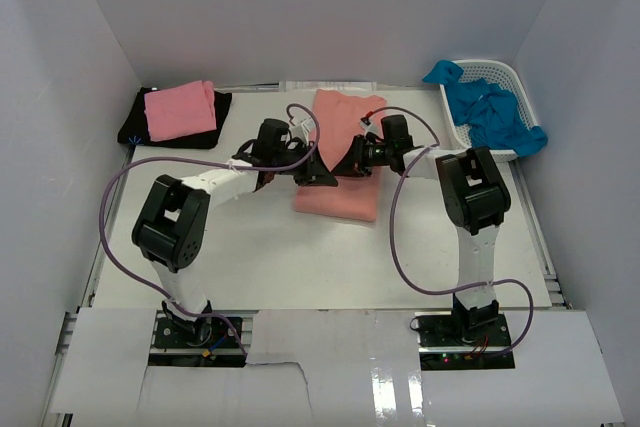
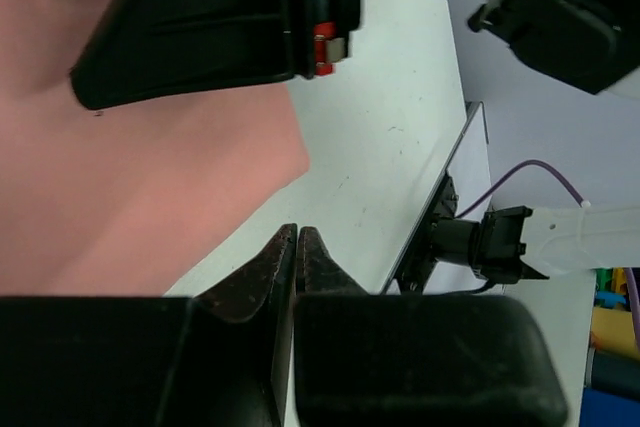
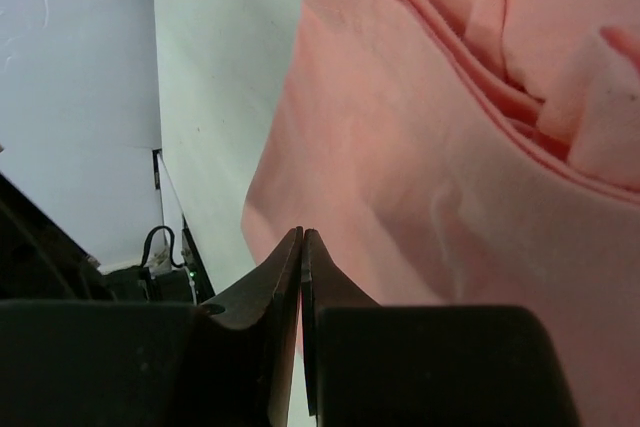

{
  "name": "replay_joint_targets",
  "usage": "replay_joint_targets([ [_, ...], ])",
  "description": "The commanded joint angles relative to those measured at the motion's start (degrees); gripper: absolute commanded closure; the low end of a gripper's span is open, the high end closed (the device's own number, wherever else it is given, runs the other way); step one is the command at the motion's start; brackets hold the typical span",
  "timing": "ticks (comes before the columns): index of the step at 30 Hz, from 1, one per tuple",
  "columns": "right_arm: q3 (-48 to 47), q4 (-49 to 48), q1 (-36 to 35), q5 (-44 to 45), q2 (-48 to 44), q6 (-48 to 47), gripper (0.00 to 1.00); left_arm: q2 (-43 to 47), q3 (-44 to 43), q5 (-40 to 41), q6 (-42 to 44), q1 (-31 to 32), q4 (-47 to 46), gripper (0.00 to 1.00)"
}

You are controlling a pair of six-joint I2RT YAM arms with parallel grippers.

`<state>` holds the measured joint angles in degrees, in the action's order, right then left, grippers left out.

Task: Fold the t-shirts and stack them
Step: Fold the folded rectangular tshirt in 1/3 of the way

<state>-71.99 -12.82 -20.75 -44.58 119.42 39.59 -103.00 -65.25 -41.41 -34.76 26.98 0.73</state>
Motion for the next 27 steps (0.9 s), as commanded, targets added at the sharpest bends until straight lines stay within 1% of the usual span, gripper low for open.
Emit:
replay_joint_targets([
  [1,-2.63,-6.07,0.01,-2.97,2.31,3.03,0.92,1.05,0.74,-4.38,0.66,1.05,-5.30,0.85],
  [6,-4.38,-6.69,0.01,-2.62,5.29,3.39,0.92,-1.15,2.76,-4.82,0.66,2.37,-8.98,0.87],
  [8,-5.09,-5.73,0.01,-1.74,6.09,2.77,0.92,-2.29,4.52,-2.73,1.10,2.81,-9.87,0.87],
  [12,-5.80,-5.46,0.01,-1.30,8.02,2.42,0.92,-6.84,7.59,-2.18,-0.13,3.60,-16.62,0.88],
  [22,-5.71,-3.71,0.01,-0.25,9.96,0.49,0.92,-15.29,9.44,-0.52,1.01,3.78,-20.42,0.89],
  [27,-5.97,-3.00,0.27,1.16,10.40,-0.39,0.92,-18.20,11.28,-0.95,0.05,3.78,-24.36,0.89],
])
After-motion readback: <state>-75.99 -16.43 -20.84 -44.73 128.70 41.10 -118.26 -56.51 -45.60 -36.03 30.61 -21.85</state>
